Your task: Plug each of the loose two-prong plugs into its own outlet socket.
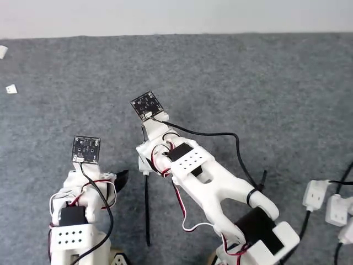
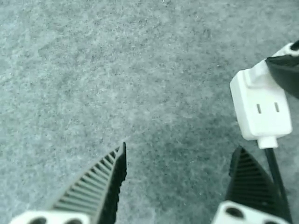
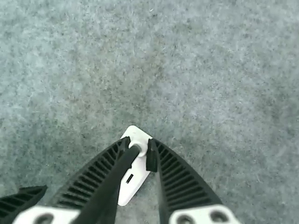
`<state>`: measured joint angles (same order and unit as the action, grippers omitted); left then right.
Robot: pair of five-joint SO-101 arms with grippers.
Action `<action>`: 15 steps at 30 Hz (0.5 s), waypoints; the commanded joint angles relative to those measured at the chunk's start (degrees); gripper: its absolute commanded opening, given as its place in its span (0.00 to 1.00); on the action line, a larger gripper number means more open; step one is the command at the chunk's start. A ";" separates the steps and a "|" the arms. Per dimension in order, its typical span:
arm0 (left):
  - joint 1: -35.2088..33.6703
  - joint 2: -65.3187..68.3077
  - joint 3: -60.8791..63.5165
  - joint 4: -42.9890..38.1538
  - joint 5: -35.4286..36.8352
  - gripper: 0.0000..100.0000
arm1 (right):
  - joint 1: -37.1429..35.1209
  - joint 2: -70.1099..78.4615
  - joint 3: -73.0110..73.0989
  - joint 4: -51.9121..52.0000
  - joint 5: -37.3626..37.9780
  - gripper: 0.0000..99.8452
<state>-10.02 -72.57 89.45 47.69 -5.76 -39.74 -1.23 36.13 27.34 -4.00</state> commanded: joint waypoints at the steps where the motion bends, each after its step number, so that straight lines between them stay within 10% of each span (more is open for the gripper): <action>1: -0.26 -0.35 -2.24 -1.14 -0.35 0.33 | -1.54 -0.40 0.79 1.01 0.62 0.01; 15: -0.35 -0.35 -2.42 -1.23 -0.18 0.33 | -4.70 -0.57 0.62 1.54 -12.66 0.21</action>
<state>-10.02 -72.57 89.45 47.69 -5.76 -44.13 -0.88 37.27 28.57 -15.43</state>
